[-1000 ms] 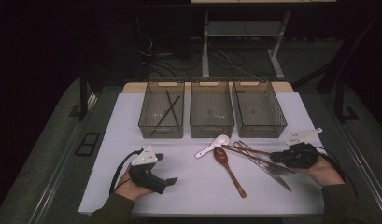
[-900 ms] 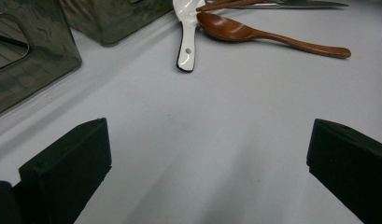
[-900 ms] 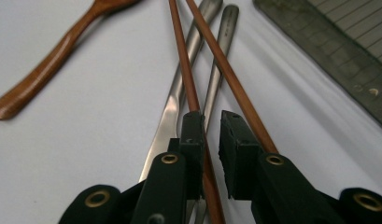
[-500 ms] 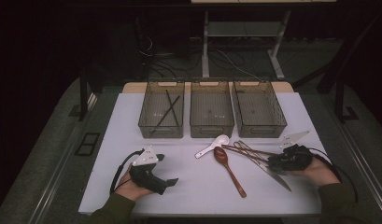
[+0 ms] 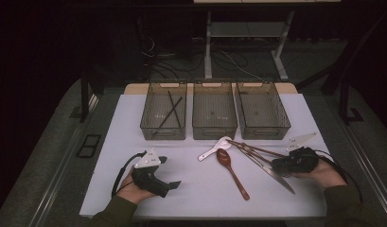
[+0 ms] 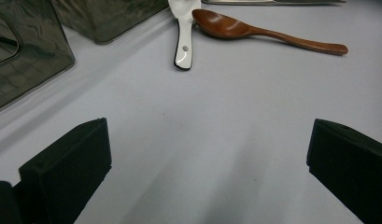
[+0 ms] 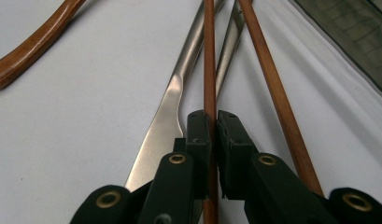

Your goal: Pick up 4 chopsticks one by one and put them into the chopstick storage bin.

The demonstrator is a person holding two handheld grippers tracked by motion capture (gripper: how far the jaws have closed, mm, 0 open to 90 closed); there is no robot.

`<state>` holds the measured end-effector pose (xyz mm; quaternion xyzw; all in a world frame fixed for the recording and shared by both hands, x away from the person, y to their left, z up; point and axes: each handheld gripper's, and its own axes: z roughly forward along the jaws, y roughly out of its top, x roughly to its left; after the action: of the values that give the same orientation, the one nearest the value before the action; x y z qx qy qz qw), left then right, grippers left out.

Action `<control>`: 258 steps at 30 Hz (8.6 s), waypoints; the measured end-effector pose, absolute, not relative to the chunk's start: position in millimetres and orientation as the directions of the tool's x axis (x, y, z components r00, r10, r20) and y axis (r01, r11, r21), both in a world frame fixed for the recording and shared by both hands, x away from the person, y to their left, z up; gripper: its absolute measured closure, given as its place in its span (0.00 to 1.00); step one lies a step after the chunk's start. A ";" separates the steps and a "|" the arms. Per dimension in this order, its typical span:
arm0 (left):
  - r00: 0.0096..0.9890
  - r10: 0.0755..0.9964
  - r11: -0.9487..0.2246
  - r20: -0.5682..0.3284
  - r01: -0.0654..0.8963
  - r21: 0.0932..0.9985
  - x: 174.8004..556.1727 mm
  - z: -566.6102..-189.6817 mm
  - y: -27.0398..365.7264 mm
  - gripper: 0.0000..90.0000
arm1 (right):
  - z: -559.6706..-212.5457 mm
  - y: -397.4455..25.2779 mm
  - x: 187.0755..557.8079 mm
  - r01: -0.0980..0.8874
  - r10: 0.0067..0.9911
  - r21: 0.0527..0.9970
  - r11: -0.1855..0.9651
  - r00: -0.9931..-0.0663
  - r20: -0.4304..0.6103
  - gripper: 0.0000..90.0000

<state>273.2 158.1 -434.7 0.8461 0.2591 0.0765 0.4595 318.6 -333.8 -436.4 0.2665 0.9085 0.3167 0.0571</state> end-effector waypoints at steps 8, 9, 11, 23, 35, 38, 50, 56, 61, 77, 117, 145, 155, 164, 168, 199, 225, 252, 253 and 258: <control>0.854 0.508 -0.442 -0.109 0.367 0.819 273.1 -434.7 157.8 0.00 | -431.9 -332.5 316.3 0.428 0.501 0.616 0.661 -0.863 0.062 0.93; 0.855 0.508 -0.443 -0.108 0.367 0.818 273.1 -434.7 157.9 0.00 | -431.3 -332.4 315.9 0.425 0.497 0.618 0.661 -0.865 0.064 0.93; 0.855 0.507 -0.445 -0.107 0.366 0.817 273.1 -434.6 157.9 0.00 | -430.5 -332.3 315.5 0.419 0.491 0.621 0.662 -0.869 0.064 0.93; 0.856 0.506 -0.447 -0.106 0.365 0.817 272.9 -434.5 157.6 0.00 | -423.3 -328.8 311.8 0.408 0.467 0.631 0.660 -0.881 0.081 0.93; 0.855 0.507 -0.444 -0.108 0.367 0.817 273.1 -435.1 157.1 0.00 | -414.7 -332.2 310.3 0.408 0.480 0.672 0.618 -0.873 0.089 0.93; 0.855 0.506 -0.443 -0.109 0.367 0.818 273.0 -435.2 156.7 0.00 | -411.9 -330.4 310.1 0.408 0.482 0.681 0.608 -0.871 0.091 0.93; 0.851 0.513 -0.434 -0.112 0.370 0.821 273.0 -435.4 157.4 0.00 | -399.4 -316.7 309.9 0.407 0.487 0.711 0.574 -0.867 0.103 0.93; 0.851 0.514 -0.430 -0.110 0.366 0.826 272.7 -434.7 158.3 0.00 | -393.5 -305.7 312.4 0.411 0.501 0.723 0.555 -0.859 0.104 0.93; 0.849 0.516 -0.430 -0.110 0.368 0.824 271.1 -434.4 158.4 0.00 | -388.6 -296.5 316.2 0.423 0.515 0.730 0.538 -0.850 0.113 0.93; 0.849 0.516 -0.429 -0.112 0.370 0.824 271.7 -434.7 157.0 0.00 | -369.9 -279.6 321.4 0.429 0.539 0.772 0.468 -0.831 0.136 0.93; 0.851 0.513 -0.405 -0.111 0.354 0.843 271.0 -433.5 157.1 0.00 | -332.4 -171.7 386.5 0.500 0.635 0.727 0.470 -0.764 0.115 0.93; 0.863 0.499 -0.416 -0.083 0.322 0.850 271.6 -433.0 158.9 0.00 | -341.7 -92.8 448.0 0.582 0.704 0.672 0.457 -0.699 0.126 0.93; 0.859 0.502 -0.397 -0.094 0.326 0.858 270.3 -431.7 158.9 0.00 | -342.1 -55.2 467.3 0.602 0.719 0.647 0.468 -0.685 0.117 0.93; 0.862 0.500 -0.401 -0.087 0.319 0.859 270.5 -431.5 157.9 0.00 | -349.3 -20.0 478.9 0.628 0.734 0.615 0.477 -0.669 0.115 0.93; 0.863 0.499 -0.402 -0.084 0.316 0.859 270.1 -431.2 157.3 0.00 | -354.6 -9.0 482.6 0.646 0.745 0.598 0.474 -0.656 0.118 0.93; 0.868 0.488 -0.406 -0.090 0.317 0.857 271.1 -431.3 156.1 0.00 | -347.0 -83.3 442.9 0.509 0.606 0.738 0.443 -0.777 0.173 0.53; 0.861 0.502 -0.427 -0.085 0.331 0.842 272.8 -432.9 156.8 0.00 | -361.6 -205.1 367.3 0.419 0.544 0.790 0.448 -0.829 0.130 0.39; 0.859 0.505 -0.433 -0.079 0.332 0.838 271.8 -434.3 157.3 0.00 | -401.8 -328.4 336.2 0.513 0.640 0.719 0.469 -0.758 0.125 0.52; 0.859 0.505 -0.437 -0.079 0.334 0.835 271.9 -434.3 157.2 0.00 | -403.8 -332.8 336.4 0.522 0.647 0.715 0.466 -0.752 0.127 0.53; 0.860 0.503 -0.440 -0.080 0.335 0.833 272.1 -435.2 156.2 0.00 | -414.4 -346.2 340.3 0.541 0.657 0.699 0.468 -0.742 0.134 0.57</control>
<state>272.1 156.2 -435.2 0.8437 0.2483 0.0901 0.4674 340.3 -346.2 -414.4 0.3508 0.8533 0.3780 0.0767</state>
